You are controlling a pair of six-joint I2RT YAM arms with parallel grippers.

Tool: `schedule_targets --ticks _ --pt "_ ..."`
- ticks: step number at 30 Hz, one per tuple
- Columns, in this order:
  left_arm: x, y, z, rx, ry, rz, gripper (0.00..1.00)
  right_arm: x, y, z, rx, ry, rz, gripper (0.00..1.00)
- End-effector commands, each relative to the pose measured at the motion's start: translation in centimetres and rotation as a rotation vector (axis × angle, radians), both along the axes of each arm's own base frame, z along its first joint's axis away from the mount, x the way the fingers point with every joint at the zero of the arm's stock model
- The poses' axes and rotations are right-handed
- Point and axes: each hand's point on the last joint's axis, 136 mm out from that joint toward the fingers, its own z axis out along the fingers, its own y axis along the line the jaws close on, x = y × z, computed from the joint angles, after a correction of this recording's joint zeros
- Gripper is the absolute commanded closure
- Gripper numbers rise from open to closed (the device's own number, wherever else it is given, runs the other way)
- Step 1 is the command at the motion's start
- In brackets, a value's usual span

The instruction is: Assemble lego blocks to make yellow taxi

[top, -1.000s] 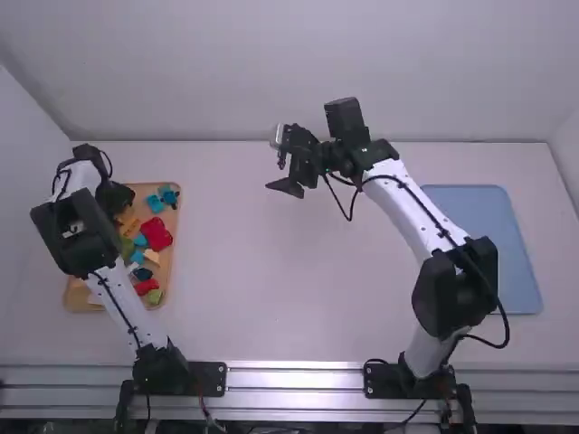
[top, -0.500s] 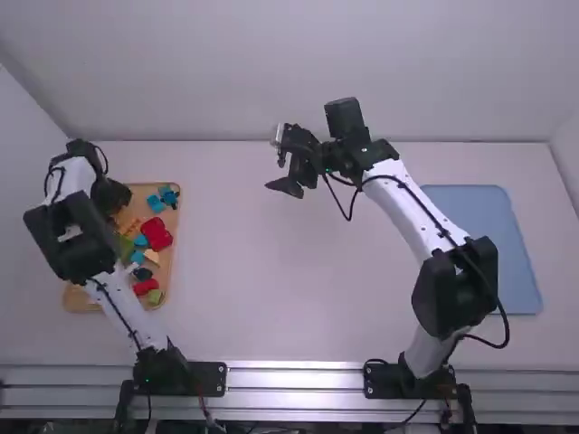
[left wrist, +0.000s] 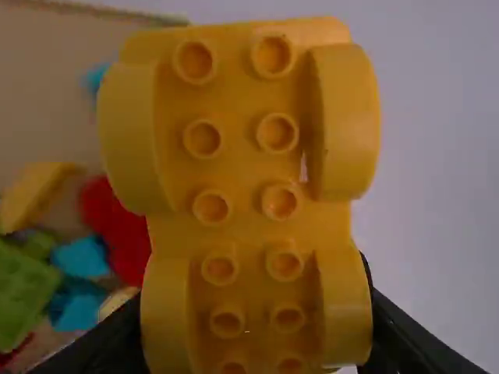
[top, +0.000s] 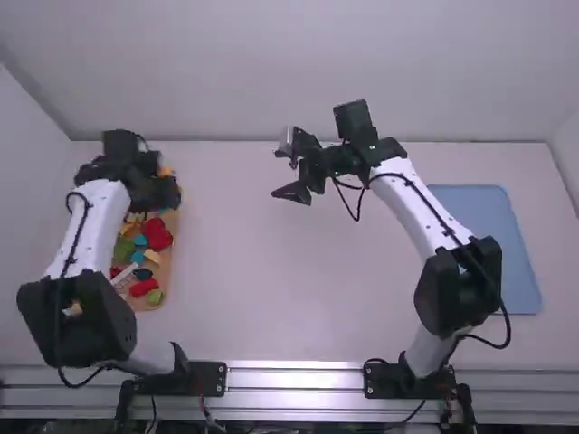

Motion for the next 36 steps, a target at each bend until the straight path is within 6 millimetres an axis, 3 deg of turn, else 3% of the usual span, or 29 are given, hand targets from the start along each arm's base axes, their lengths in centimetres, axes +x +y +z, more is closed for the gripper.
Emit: schedule_targets --ticks 1,2,4,5,7,8,11,17,18,25,36 --pt "-1.0 -6.2 -1.4 0.084 0.033 -0.463 0.62 -2.5 -1.1 3.6 0.082 -0.1 0.108 0.01" --pt "-1.5 -9.0 -2.2 0.134 0.049 -0.606 0.63 -3.9 -2.1 3.8 0.069 -0.122 0.142 0.01" --pt "-1.9 -12.2 -3.2 0.184 0.049 -0.749 0.62 -5.6 -3.0 4.1 0.052 -0.143 0.175 0.01" --pt "-2.0 -12.8 -3.3 0.192 0.047 -0.776 0.63 -5.9 -3.2 4.2 0.048 -0.144 0.178 0.01" --pt "-2.4 -17.1 -4.8 0.24 0.03 -0.969 0.8 -7.7 -4.1 4.9 0.036 -0.137 0.191 0.01" --pt "-2.5 -17.6 -5.0 0.244 0.029 -0.996 0.81 -7.8 -4.2 5.0 0.035 -0.135 0.19 0.01" --pt "-4.9 -22.2 -7.0 0.279 0.047 -1.235 0.76 -8.1 -5.3 5.7 0.034 -0.095 0.15 0.01" --pt "-7.2 -25.6 -11.0 0.306 0.088 -1.46 0.72 -7.7 -6.7 6.9 0.112 -0.063 0.128 0.01" --pt "-7.4 -26.1 -11.6 0.315 0.088 -1.5 0.75 -7.8 -7.0 7.2 0.13 -0.075 0.133 0.01" --pt "-8.4 -27.5 -14.9 0.343 0.122 -1.671 0.72 -8.5 -8.8 8.3 0.21 -0.118 0.145 0.01" --pt "-8.1 -28.8 -16.9 0.301 0.069 -1.72 0.56 -8.3 -9.4 8.1 0.204 -0.112 0.129 0.01"
